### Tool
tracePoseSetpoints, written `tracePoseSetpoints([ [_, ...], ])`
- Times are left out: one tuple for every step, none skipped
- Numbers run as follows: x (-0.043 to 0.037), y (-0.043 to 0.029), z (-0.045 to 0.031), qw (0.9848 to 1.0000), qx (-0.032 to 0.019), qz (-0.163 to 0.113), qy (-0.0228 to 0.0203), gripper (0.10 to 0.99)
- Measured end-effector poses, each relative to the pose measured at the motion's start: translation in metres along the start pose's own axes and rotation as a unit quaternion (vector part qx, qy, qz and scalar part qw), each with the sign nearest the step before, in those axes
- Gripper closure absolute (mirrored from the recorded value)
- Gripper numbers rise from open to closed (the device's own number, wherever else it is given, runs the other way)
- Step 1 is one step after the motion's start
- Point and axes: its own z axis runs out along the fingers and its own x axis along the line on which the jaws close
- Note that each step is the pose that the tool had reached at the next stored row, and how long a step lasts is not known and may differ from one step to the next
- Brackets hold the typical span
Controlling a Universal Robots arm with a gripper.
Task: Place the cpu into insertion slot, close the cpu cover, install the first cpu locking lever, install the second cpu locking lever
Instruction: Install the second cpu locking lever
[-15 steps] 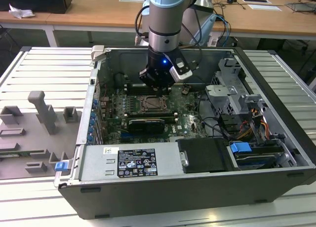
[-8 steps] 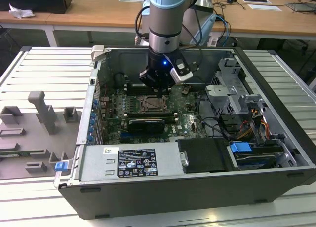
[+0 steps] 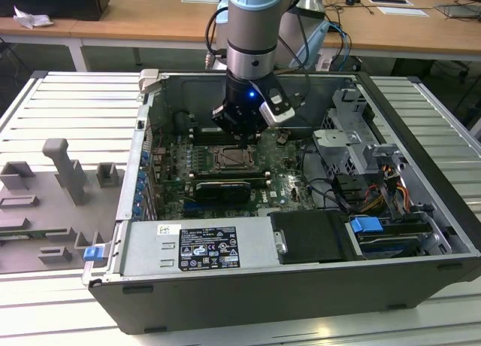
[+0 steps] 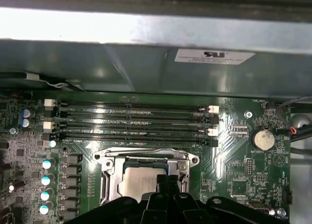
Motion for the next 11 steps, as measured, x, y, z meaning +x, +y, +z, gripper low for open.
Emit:
tracePoseSetpoints([
  [0.0000,-0.0008,0.0000,1.0000,0.0000,0.000,0.0000,0.980],
  [0.0001,-0.0024,-0.0001,1.0000,0.0000,0.000,0.0000,0.980],
  [0.0001,-0.0033,-0.0002,1.0000,0.0000,0.000,0.0000,0.980],
  [0.0002,-0.0043,-0.0002,1.0000,0.0000,0.000,0.0000,0.980],
  [0.0002,-0.0051,-0.0003,1.0000,0.0000,0.000,0.0000,0.980],
  [0.0002,-0.0060,-0.0003,1.0000,0.0001,0.000,0.0000,0.980],
  [0.0003,-0.0077,-0.0004,1.0000,0.0001,0.000,0.0000,0.980],
  [0.0004,-0.0087,-0.0005,1.0000,0.0001,0.000,0.0000,0.980],
  [0.0004,-0.0089,-0.0008,1.0000,0.0005,0.000,0.0000,0.980],
  [0.0003,-0.0090,-0.0020,1.0000,0.0011,0.000,0.0001,0.980],
  [0.0003,-0.0090,-0.0026,1.0000,0.0012,0.000,0.0001,0.980],
])
